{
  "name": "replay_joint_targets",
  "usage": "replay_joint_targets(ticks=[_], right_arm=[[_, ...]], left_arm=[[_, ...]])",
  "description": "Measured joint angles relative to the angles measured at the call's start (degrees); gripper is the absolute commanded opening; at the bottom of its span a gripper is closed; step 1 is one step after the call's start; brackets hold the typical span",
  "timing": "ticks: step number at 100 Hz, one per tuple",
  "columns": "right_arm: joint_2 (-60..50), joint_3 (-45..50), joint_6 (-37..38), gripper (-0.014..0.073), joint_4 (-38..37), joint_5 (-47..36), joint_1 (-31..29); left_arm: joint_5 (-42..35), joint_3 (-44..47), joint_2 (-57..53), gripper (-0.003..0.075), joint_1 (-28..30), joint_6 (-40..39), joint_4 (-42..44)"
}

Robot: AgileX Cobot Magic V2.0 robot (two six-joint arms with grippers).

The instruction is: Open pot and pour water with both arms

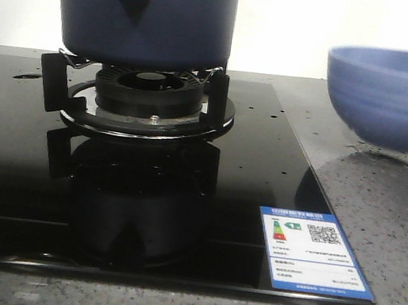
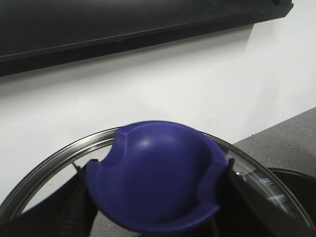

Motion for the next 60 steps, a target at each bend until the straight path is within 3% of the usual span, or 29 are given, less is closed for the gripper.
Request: replay_joint_targets(ticks=[25, 60], right_arm=[[0.00, -12.88, 0.00, -0.0062, 1.38, 4.42, 1.60], [5.17, -34.25, 4.03, -0.0061, 2.18, 6.11, 11.35]], left_arm=[[0.00, 2.43, 0.00, 0.0329, 0.03, 0.00, 0.53], [0.00, 3.44, 0.34, 0.0329, 0.03, 0.00, 2.43]])
